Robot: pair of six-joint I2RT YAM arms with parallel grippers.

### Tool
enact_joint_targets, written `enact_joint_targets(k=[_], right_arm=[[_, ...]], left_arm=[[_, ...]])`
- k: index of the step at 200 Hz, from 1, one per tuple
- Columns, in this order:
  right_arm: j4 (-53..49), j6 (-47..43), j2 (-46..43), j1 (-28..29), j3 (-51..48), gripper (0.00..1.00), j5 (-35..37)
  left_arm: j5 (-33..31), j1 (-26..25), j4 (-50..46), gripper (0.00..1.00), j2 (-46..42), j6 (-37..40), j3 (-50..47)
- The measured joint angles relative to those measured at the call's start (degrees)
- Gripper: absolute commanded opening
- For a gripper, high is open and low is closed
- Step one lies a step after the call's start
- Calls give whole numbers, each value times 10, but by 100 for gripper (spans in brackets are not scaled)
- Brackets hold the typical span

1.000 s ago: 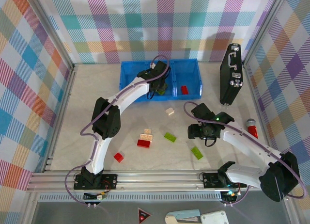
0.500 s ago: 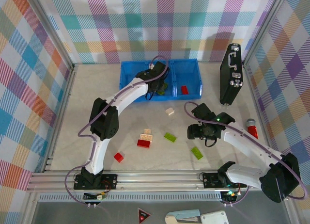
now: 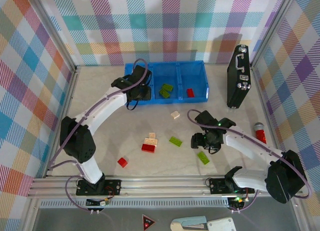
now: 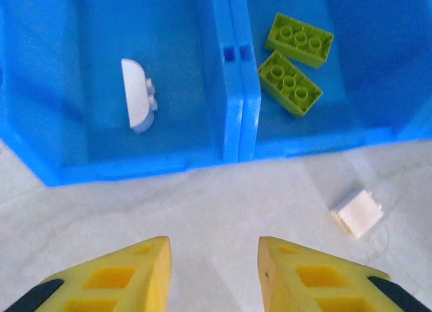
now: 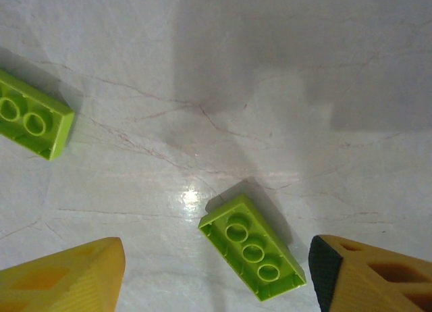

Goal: Sort the legos into containers by color
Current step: Rotate the lego at the bottom-center of the table.

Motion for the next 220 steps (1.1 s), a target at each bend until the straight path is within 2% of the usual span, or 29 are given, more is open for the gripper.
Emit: enact_joint_targets(k=[50, 109, 163, 220], right_arm=[[7, 34, 16, 11, -26, 74, -9], [11, 67, 21, 31, -54, 74, -14], [11, 83, 21, 41, -83, 74, -16], [11, 98, 8, 59, -99, 71, -28]], left_arm=[[29, 28, -40, 41, -90, 29, -72], [52, 92, -64, 42, -167, 61, -144], [53, 118, -46, 42, -190, 83, -214], [53, 133, -29, 43, -192, 94, -229]])
